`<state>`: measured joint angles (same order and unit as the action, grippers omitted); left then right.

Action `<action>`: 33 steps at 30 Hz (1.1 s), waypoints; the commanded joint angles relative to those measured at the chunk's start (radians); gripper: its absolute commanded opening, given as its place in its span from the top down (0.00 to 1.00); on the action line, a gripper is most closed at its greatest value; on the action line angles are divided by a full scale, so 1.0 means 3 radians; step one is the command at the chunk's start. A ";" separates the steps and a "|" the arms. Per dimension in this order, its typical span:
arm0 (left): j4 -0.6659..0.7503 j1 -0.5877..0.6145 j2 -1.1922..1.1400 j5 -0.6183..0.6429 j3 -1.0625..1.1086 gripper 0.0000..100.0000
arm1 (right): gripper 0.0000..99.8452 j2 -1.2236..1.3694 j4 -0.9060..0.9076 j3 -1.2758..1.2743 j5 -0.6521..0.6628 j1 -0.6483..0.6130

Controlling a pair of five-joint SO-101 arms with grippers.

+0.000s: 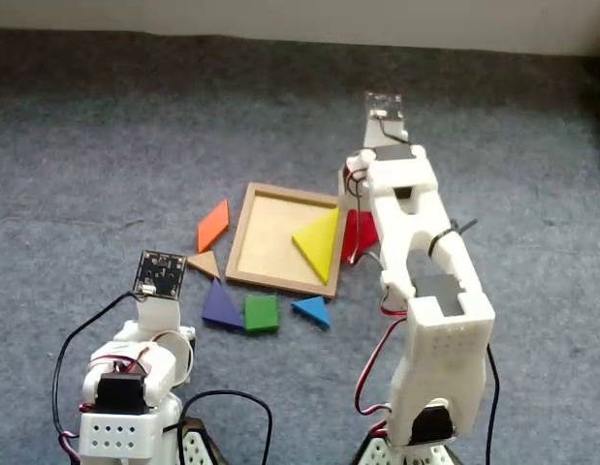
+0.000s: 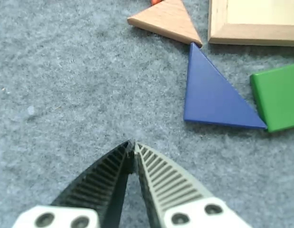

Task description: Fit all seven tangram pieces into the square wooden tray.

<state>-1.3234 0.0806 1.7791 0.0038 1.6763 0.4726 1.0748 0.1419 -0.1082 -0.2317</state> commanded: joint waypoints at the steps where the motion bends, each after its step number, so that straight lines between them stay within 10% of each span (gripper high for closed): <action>1: -0.0010 0.0038 0.0100 0.0026 0.0064 0.99 | 0.89 -0.0059 0.0309 0.0253 0.0061 0.0054; 25: -0.0010 0.0038 0.0100 0.0026 0.0064 0.99 | 0.89 0.0197 -0.0463 0.0263 0.0338 0.0100; 33: -0.0010 0.0038 0.0100 0.0026 0.0064 0.99 | 0.89 0.0258 0.0427 0.0401 0.1089 0.0054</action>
<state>-1.3234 0.0806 1.7791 0.0038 1.6763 0.5861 1.0748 0.2125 0.1250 -0.2087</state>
